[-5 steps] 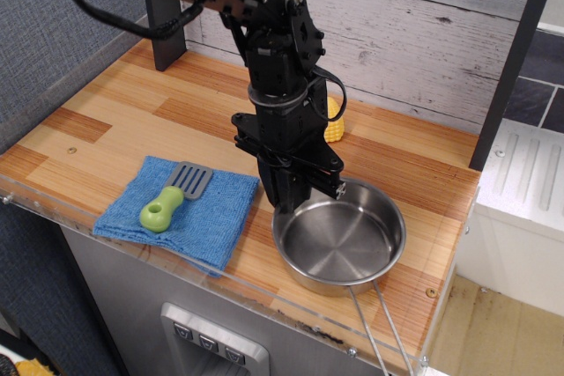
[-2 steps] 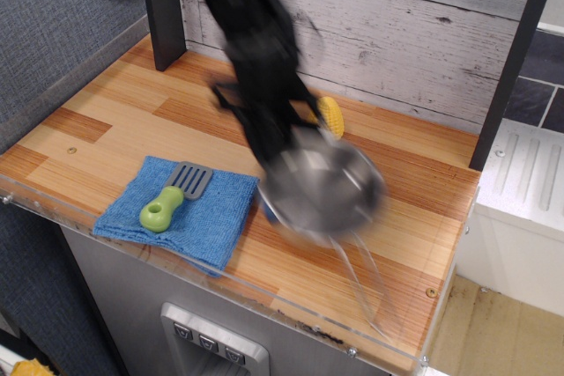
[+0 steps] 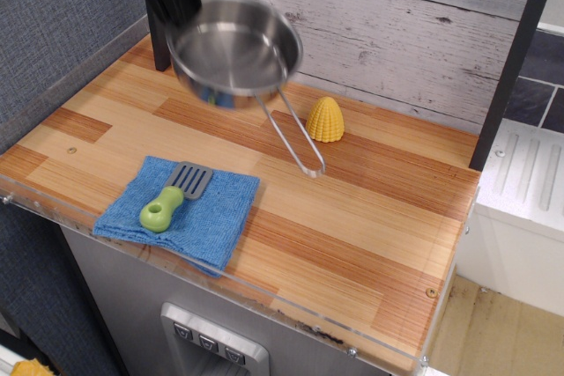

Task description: Put the pot to the top left of the cloth.

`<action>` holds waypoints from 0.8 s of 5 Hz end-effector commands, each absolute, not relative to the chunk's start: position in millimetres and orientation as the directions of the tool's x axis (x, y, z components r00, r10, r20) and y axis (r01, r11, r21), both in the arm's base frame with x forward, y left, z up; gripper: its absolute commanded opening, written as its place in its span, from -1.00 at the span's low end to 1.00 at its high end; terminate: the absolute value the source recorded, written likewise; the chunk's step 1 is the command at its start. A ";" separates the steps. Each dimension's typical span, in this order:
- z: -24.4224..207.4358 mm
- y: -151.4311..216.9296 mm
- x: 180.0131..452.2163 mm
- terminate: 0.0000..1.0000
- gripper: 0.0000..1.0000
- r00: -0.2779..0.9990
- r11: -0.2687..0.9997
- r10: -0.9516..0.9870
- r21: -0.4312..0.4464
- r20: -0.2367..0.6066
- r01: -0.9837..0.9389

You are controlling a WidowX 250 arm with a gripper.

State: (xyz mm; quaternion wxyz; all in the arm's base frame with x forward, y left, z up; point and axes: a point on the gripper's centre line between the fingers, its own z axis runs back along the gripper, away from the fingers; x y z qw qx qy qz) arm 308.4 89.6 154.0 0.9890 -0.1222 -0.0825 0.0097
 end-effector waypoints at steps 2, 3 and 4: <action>142.5 170.6 315.6 -1.00 -1.00 0.964 0.965 0.204 -0.199 0.170 -0.169; 124.3 191.5 316.8 -1.00 -1.00 0.957 0.959 0.243 -0.190 0.158 -0.212; 112.9 200.7 319.4 -1.00 -1.00 0.957 0.962 0.247 -0.155 0.151 -0.223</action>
